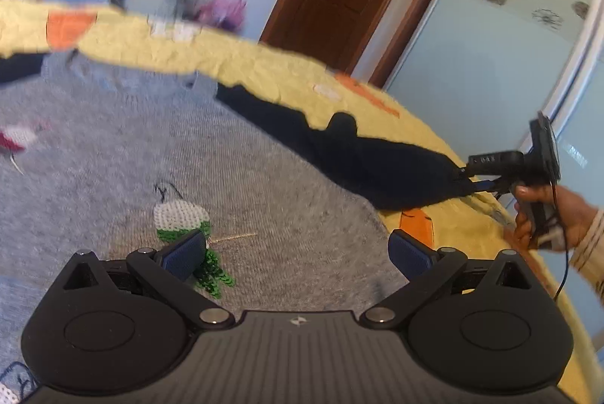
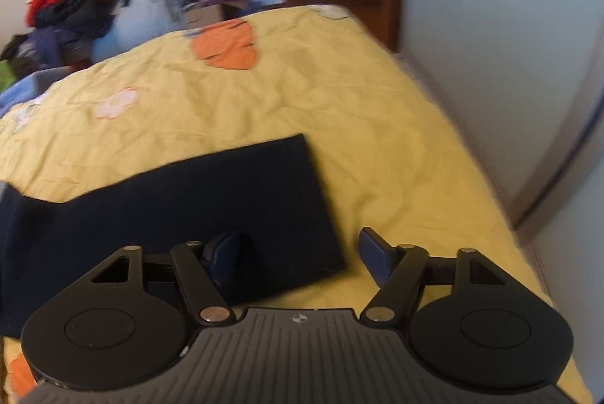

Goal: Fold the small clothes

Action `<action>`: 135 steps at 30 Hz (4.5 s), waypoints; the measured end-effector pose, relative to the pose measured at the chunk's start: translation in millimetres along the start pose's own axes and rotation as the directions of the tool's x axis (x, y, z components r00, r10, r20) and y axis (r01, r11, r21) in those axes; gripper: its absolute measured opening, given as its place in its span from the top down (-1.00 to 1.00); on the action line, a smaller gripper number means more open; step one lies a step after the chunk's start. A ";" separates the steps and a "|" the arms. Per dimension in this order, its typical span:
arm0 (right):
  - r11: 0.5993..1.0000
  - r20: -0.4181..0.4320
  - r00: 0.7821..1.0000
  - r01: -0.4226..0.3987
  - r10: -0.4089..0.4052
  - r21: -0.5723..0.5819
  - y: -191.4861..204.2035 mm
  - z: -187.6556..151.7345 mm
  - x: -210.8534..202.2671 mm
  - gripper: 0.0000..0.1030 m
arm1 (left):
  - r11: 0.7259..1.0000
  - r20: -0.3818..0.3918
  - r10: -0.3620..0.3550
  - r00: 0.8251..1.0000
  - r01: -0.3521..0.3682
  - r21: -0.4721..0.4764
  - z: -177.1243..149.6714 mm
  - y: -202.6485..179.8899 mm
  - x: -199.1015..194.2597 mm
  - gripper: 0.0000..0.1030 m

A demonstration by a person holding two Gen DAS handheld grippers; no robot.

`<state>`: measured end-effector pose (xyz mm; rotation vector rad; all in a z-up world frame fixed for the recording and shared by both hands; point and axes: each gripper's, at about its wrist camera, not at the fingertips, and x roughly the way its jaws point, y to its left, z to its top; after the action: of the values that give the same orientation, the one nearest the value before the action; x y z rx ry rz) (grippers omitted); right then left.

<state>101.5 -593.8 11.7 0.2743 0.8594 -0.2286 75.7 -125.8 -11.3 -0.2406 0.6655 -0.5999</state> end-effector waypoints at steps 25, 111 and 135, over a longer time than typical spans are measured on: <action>0.908 0.050 0.909 -0.407 0.414 -0.101 264.5 13.8 -62.8 0.69 | 0.994 0.027 -0.070 0.997 0.072 -0.085 1.9 18.1 0.2 -1.00; 0.926 -0.157 0.936 -0.339 0.315 -0.164 304.6 -32.1 10.5 0.81 | 0.833 -0.120 -0.189 0.975 0.094 -0.545 100.2 247.5 -32.0 0.87; 0.835 -0.017 0.963 -0.241 0.268 -0.495 287.7 -77.8 -41.9 0.93 | 0.789 -0.086 -0.187 0.979 0.098 -0.607 92.1 259.7 -31.6 0.87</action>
<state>107.9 -294.0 37.3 -0.1011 0.7894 0.2377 229.9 104.2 -26.8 -0.8606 0.9764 -0.5380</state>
